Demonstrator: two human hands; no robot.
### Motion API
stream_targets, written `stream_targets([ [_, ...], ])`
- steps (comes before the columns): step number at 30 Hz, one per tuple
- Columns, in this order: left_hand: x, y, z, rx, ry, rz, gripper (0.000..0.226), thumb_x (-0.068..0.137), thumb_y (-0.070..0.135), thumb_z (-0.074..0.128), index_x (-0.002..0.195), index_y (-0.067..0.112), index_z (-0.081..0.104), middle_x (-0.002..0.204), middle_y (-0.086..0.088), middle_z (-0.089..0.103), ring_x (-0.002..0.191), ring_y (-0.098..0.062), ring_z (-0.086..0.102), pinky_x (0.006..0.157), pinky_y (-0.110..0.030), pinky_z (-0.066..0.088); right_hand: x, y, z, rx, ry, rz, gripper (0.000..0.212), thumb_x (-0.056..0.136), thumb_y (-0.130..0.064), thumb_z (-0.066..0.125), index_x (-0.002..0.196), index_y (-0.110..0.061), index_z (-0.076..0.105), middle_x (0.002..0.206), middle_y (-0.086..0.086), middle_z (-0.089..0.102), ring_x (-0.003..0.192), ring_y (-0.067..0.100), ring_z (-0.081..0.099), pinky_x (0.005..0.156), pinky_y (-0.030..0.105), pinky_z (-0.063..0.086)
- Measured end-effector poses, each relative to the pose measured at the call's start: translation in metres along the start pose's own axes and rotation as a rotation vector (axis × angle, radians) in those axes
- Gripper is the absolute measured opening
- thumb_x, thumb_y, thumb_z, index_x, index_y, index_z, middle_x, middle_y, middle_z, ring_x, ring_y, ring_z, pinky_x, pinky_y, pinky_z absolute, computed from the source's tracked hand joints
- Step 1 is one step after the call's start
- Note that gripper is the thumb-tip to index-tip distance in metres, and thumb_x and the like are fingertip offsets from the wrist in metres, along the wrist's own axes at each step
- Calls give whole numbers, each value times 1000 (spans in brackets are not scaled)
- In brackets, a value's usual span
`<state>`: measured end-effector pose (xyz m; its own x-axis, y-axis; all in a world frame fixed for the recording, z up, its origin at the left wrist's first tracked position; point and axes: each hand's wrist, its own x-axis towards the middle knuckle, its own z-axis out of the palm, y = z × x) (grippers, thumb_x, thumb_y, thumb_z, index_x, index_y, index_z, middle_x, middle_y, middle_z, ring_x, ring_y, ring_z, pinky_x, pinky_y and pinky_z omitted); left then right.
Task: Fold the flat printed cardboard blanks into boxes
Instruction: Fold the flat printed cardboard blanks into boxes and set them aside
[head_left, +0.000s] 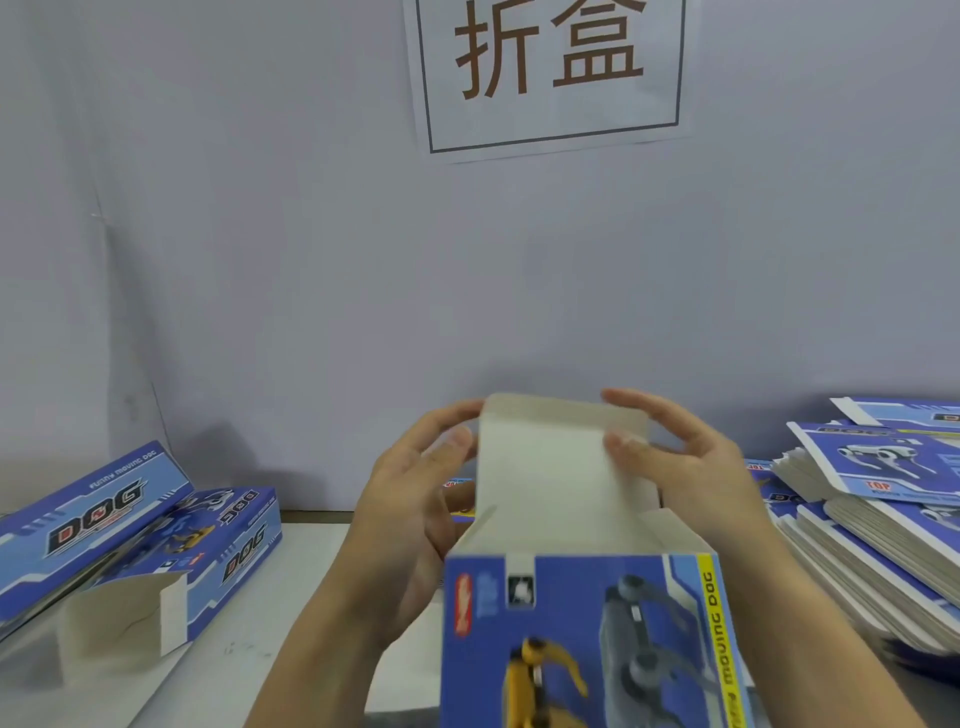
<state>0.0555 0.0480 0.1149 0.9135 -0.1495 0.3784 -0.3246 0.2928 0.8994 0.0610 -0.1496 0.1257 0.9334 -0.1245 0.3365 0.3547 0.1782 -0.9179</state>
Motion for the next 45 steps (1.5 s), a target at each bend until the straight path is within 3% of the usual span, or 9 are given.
stream_targets([
  [5,0,3,-4,94,-80,-89,43,92,39,63,132,24,59,120,-5,72,110,-34,69,100,-62,49,1,1,-18,234,333,-81,10,94,-13,66,93,-22,69,67,-11,73,52,5,65,47,18,52],
  [11,-14,7,-20,353,-440,-285,61,70,36,83,116,58,49,124,-3,71,104,-32,72,88,-42,60,1,-1,-22,352,572,-174,6,97,-21,64,94,-25,67,78,-12,72,54,1,64,49,15,51],
  [19,-5,-1,-21,-95,2,0,52,65,35,89,114,33,70,116,-11,74,94,-31,75,68,-37,61,6,34,-41,547,462,198,29,104,-21,37,113,-25,64,96,0,76,82,15,74,68,25,48],
  [24,-21,11,-30,251,-520,-194,61,58,33,93,111,52,70,110,16,75,97,-9,73,79,-23,58,13,56,-40,508,394,271,29,101,-13,41,108,-19,68,85,0,70,71,18,67,63,31,51],
  [28,-12,17,-33,-185,64,154,53,43,43,97,93,34,80,89,7,77,77,-8,74,63,-25,58,13,62,-36,325,402,349,30,98,-9,41,93,-24,67,76,0,71,66,14,67,58,26,47],
  [32,-3,20,-67,-432,588,147,80,86,68,57,154,31,35,152,0,49,134,-25,49,108,-51,37,11,65,-33,164,401,294,35,99,-5,39,100,-23,69,84,6,76,75,23,71,62,31,50],
  [38,6,-25,-33,233,294,-146,18,95,18,64,113,18,69,112,-3,76,97,-16,73,81,-30,54,14,74,-25,-355,101,170,22,98,-9,57,102,-24,73,94,-1,75,86,17,72,63,22,51],
  [42,7,-58,-18,993,-141,-257,39,87,52,70,123,50,54,120,38,48,106,16,51,79,-3,39,5,83,-21,-884,-440,159,55,78,-56,77,128,-47,57,129,-32,50,124,-1,46,97,19,43],
  [45,3,-71,-17,1126,-284,-407,52,84,49,76,129,54,50,133,30,46,112,7,47,85,-5,39,3,84,-10,-1199,-569,211,66,77,-52,79,136,-48,51,144,-23,45,134,11,40,113,38,33],
])
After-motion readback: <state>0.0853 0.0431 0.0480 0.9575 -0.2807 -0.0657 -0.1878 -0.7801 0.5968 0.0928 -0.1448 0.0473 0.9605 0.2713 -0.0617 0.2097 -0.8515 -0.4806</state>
